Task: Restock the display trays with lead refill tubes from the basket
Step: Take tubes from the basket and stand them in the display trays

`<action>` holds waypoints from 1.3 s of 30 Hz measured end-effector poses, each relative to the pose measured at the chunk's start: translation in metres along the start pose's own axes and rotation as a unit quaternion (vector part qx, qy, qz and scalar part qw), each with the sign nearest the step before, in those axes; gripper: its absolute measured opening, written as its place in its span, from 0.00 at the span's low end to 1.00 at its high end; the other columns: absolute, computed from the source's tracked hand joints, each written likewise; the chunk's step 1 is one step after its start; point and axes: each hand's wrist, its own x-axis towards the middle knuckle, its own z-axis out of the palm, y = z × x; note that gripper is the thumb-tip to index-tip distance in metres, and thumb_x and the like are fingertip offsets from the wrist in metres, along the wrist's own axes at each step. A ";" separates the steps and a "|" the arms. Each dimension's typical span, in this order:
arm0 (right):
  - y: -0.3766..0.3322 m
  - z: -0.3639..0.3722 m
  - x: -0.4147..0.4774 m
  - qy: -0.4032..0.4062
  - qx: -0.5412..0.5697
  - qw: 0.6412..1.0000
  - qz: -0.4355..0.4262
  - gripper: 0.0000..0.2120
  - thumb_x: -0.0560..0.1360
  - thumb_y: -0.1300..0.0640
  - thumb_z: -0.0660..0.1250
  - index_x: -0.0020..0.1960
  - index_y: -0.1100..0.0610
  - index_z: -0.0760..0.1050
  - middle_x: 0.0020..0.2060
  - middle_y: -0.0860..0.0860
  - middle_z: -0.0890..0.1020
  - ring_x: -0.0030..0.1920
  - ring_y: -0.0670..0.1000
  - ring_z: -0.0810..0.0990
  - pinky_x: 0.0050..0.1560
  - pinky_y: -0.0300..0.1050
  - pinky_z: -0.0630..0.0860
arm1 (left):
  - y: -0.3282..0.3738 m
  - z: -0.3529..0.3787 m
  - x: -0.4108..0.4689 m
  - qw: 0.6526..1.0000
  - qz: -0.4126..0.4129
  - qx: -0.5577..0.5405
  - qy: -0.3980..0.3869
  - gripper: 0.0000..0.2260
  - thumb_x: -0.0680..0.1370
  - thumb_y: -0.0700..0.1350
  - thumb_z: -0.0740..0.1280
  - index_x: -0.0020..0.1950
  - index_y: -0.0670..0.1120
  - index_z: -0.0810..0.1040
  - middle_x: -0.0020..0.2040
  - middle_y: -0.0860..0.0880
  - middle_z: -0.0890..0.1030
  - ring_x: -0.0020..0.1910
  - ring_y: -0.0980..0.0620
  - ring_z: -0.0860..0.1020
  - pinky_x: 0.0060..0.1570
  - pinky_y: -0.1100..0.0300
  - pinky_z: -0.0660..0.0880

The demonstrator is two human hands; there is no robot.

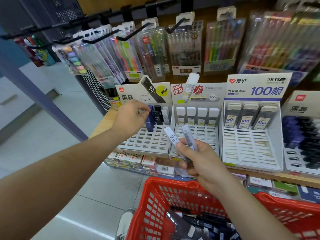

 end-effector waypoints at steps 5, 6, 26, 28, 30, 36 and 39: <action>-0.002 0.002 0.004 0.019 0.006 0.999 -0.047 0.02 0.77 0.59 0.70 0.47 0.54 0.77 0.31 0.47 0.80 0.25 0.47 0.72 0.34 0.45 0.76 | 0.053 -0.022 -0.007 0.886 -0.113 -0.312 -0.325 0.07 0.77 0.42 0.68 0.53 0.43 0.82 0.40 0.44 0.83 0.36 0.52 0.79 0.39 0.63 0.80; -0.003 0.002 0.004 0.023 0.003 0.998 -0.057 0.02 0.77 0.59 0.70 0.48 0.54 0.77 0.30 0.47 0.80 0.25 0.47 0.72 0.31 0.42 0.74 | 0.058 -0.022 -0.009 0.873 -0.105 -0.308 -0.364 0.08 0.76 0.41 0.68 0.54 0.42 0.81 0.38 0.46 0.82 0.35 0.52 0.80 0.39 0.63 0.80; 0.000 -0.029 0.016 0.086 0.018 0.996 -0.013 0.11 0.83 0.53 0.60 0.56 0.56 0.79 0.37 0.51 0.70 0.28 0.47 0.64 0.27 0.42 0.58 | 0.023 -0.009 0.012 0.994 0.050 0.018 -0.098 0.06 0.79 0.41 0.64 0.53 0.48 0.79 0.42 0.49 0.83 0.43 0.52 0.80 0.45 0.61 0.77; 0.000 -0.029 0.015 0.087 0.018 0.996 -0.011 0.11 0.83 0.54 0.59 0.57 0.56 0.79 0.37 0.52 0.70 0.29 0.47 0.64 0.26 0.41 0.59 | 0.025 -0.006 0.010 0.993 0.056 0.013 -0.101 0.07 0.79 0.40 0.64 0.54 0.47 0.79 0.42 0.49 0.82 0.42 0.52 0.78 0.40 0.67 0.73; 0.001 -0.030 0.015 0.087 0.018 0.996 -0.010 0.11 0.83 0.55 0.59 0.57 0.57 0.79 0.36 0.52 0.70 0.29 0.47 0.65 0.26 0.41 0.60 | 0.025 -0.002 0.009 0.993 0.061 0.000 -0.102 0.07 0.79 0.40 0.64 0.54 0.45 0.80 0.42 0.49 0.80 0.41 0.52 0.76 0.43 0.61 0.73; 0.000 -0.031 0.016 0.083 0.014 0.996 -0.014 0.12 0.83 0.55 0.60 0.55 0.57 0.80 0.35 0.51 0.71 0.30 0.47 0.67 0.29 0.42 0.64 | 0.022 0.009 0.008 0.987 0.082 0.038 -0.134 0.09 0.80 0.41 0.64 0.57 0.44 0.81 0.49 0.47 0.82 0.45 0.51 0.76 0.41 0.64 0.66; 0.000 -0.032 0.015 0.080 0.010 0.997 -0.016 0.12 0.83 0.54 0.60 0.54 0.57 0.81 0.35 0.51 0.72 0.30 0.47 0.67 0.30 0.42 0.64 | 0.023 0.010 0.009 0.985 0.084 0.028 -0.148 0.10 0.81 0.40 0.62 0.59 0.43 0.80 0.52 0.45 0.82 0.48 0.50 0.77 0.43 0.64 0.68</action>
